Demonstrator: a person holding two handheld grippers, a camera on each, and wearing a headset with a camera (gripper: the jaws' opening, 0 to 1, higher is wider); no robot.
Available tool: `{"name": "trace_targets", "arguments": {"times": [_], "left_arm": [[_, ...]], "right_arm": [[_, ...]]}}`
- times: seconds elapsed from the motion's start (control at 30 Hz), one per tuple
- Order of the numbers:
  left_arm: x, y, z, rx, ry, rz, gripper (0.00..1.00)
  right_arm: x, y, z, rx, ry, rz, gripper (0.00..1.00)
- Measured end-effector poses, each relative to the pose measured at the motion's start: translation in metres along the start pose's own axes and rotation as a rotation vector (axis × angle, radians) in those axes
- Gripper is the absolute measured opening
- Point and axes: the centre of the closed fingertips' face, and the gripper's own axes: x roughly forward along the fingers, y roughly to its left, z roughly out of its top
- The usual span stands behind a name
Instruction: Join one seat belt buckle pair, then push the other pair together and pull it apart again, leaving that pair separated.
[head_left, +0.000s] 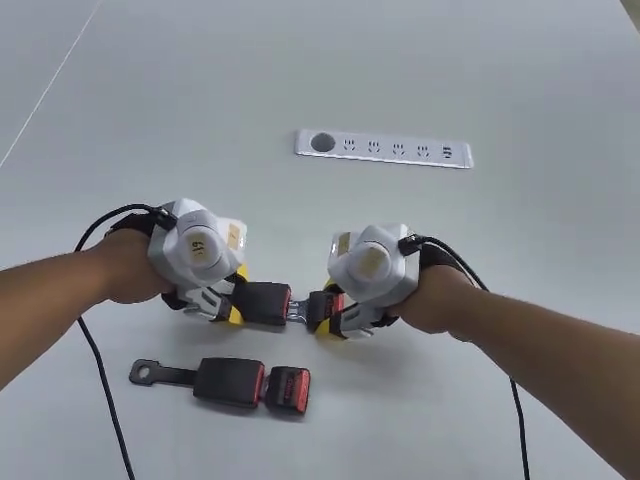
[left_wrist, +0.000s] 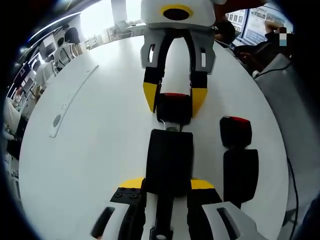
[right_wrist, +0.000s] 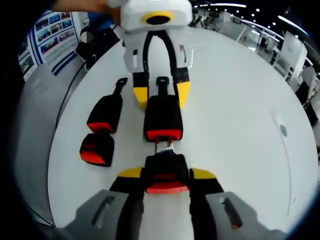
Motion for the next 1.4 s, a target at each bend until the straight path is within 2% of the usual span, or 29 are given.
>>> {"name": "trace_targets", "arguments": {"times": [0.07, 0.1, 0.2, 0.27, 0.4, 0.53, 0.57, 0.6, 0.63, 0.8, 1.13, 1.4], "left_arm": [[0.0, 0.0, 0.0, -0.009, -0.004, 0.001, 0.32], [0.0, 0.0, 0.0, -0.01, -0.004, 0.002, 0.32], [0.0, 0.0, 0.0, -0.017, -0.011, 0.003, 0.32], [0.001, 0.0, 0.0, -0.018, -0.01, 0.007, 0.31], [0.001, -0.001, 0.0, -0.023, -0.017, 0.005, 0.31], [0.001, -0.002, 0.001, -0.012, -0.003, 0.001, 0.31], [0.0, -0.002, 0.001, -0.012, 0.0, 0.001, 0.31], [0.0, -0.003, 0.002, -0.015, -0.001, 0.0, 0.31], [0.0, -0.003, 0.002, -0.009, -0.001, 0.0, 0.31], [-0.002, -0.005, 0.004, -0.024, -0.013, 0.003, 0.31], [-0.007, -0.012, 0.008, -0.016, -0.002, -0.002, 0.3], [-0.003, -0.007, 0.004, -0.007, 0.001, -0.005, 0.31]], "right_arm": [[0.0, 0.0, 0.0, -0.004, -0.01, 0.002, 0.34], [0.0, 0.0, 0.0, 0.02, -0.018, 0.002, 0.34], [0.0, 0.001, 0.0, 0.006, -0.011, -0.008, 0.34], [0.001, 0.001, 0.001, 0.038, -0.015, -0.014, 0.33], [0.002, 0.001, 0.003, 0.048, -0.034, -0.012, 0.33], [0.006, 0.003, 0.009, 0.064, -0.051, -0.011, 0.33], [0.006, 0.003, 0.009, 0.053, -0.039, -0.014, 0.33], [0.009, 0.005, 0.014, 0.078, -0.075, -0.006, 0.32], [0.011, 0.006, 0.013, 0.074, -0.061, -0.009, 0.33], [0.013, 0.004, 0.017, 0.088, -0.066, -0.013, 0.32], [0.017, 0.004, 0.025, 0.104, -0.074, -0.02, 0.32], [0.018, 0.005, 0.028, 0.106, -0.071, -0.025, 0.32]]}}
